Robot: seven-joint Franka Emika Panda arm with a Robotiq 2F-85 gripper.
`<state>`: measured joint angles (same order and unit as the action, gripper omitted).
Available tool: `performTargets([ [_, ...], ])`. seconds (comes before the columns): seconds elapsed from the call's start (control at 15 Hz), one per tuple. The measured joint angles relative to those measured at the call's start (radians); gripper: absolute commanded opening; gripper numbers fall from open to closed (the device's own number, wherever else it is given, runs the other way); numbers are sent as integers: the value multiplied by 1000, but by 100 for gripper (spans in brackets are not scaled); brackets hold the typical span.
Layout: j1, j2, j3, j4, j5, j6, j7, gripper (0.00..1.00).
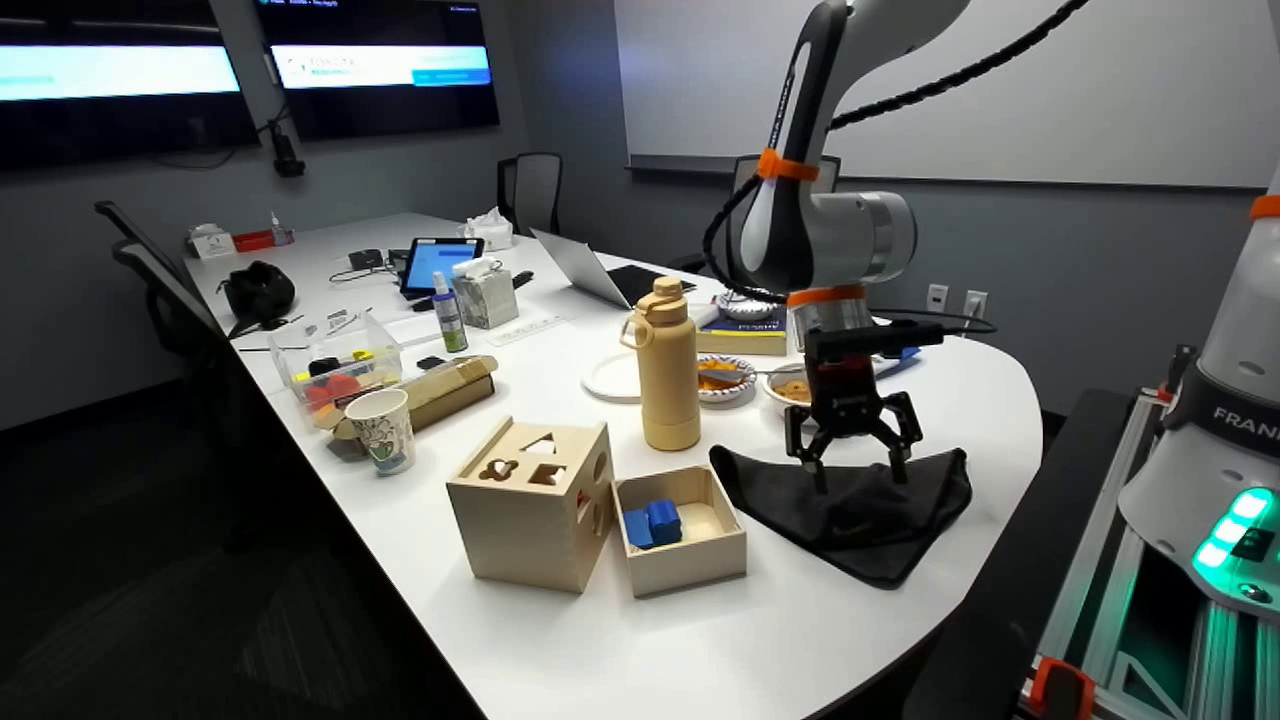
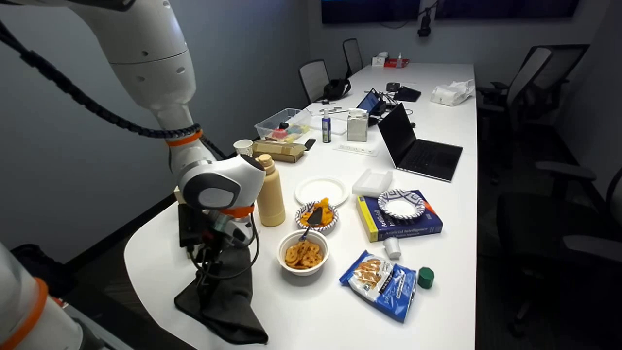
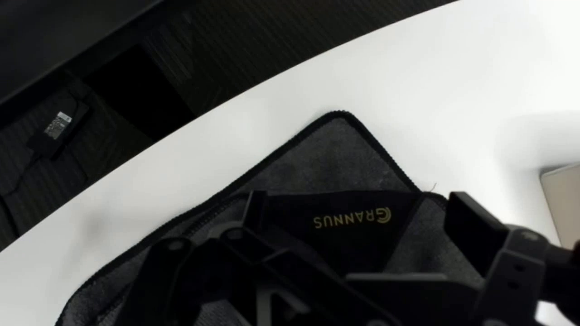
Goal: Unfold the black cloth
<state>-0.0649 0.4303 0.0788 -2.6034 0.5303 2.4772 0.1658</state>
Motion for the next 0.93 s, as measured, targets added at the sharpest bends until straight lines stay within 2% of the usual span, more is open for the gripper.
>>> performTargets([
  [0.4,-38,31,11,0,116,28,-101,100],
  [0.93,-38,131,26,58,159,83,-125,100],
])
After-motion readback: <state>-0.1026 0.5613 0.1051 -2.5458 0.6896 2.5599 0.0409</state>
